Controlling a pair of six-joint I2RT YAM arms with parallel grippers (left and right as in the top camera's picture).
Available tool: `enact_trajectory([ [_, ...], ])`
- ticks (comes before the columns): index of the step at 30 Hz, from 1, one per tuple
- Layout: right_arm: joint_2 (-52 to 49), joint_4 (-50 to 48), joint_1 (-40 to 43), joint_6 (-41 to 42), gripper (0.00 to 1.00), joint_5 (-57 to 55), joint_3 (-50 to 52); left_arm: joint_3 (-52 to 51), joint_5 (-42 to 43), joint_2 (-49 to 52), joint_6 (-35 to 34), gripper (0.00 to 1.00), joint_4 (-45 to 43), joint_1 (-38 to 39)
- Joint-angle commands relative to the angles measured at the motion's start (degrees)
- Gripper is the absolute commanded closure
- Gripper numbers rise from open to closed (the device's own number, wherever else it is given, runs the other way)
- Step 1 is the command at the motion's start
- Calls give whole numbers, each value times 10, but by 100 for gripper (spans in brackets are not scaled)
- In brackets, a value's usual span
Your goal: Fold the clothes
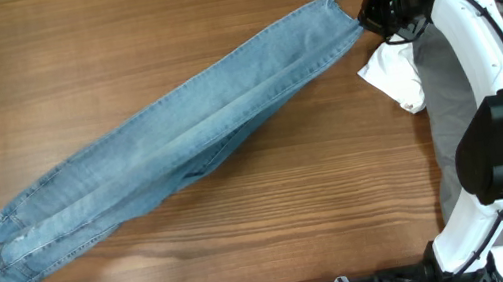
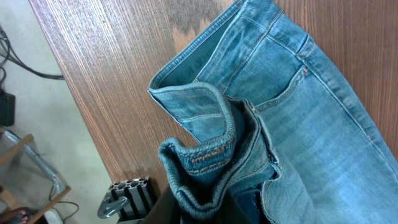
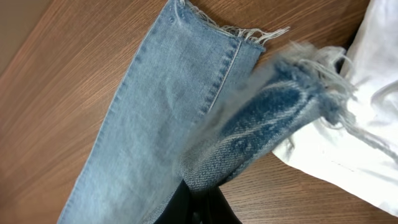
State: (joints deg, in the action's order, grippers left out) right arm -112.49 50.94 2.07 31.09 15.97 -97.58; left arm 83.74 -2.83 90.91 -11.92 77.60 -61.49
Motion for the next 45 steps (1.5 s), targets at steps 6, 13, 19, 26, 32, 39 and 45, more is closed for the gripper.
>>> enact_trajectory([
  [6, -6, -59, -4, -70, 96, -50, -10, -12, -114, 4, -41, 96, 7, 12],
  [13, -6, -83, -9, -24, 96, -77, -9, -67, -97, 20, -53, 96, -55, 12],
  [19, -6, -107, -9, -11, 96, -77, -9, -66, -51, 38, -23, 96, -48, 14],
  [26, -6, -104, -9, -14, 96, -87, -9, -39, 90, -16, -19, 96, -35, 13],
  [32, -6, -101, -7, -13, 96, -97, -9, 49, 54, -104, -141, 96, 66, 10],
  [39, -6, -97, -5, -13, 96, -118, -9, -73, -12, -60, -191, 96, 53, -27],
  [45, -6, -97, -6, -11, 96, -130, -9, -106, -22, 52, -233, 96, -22, -45],
])
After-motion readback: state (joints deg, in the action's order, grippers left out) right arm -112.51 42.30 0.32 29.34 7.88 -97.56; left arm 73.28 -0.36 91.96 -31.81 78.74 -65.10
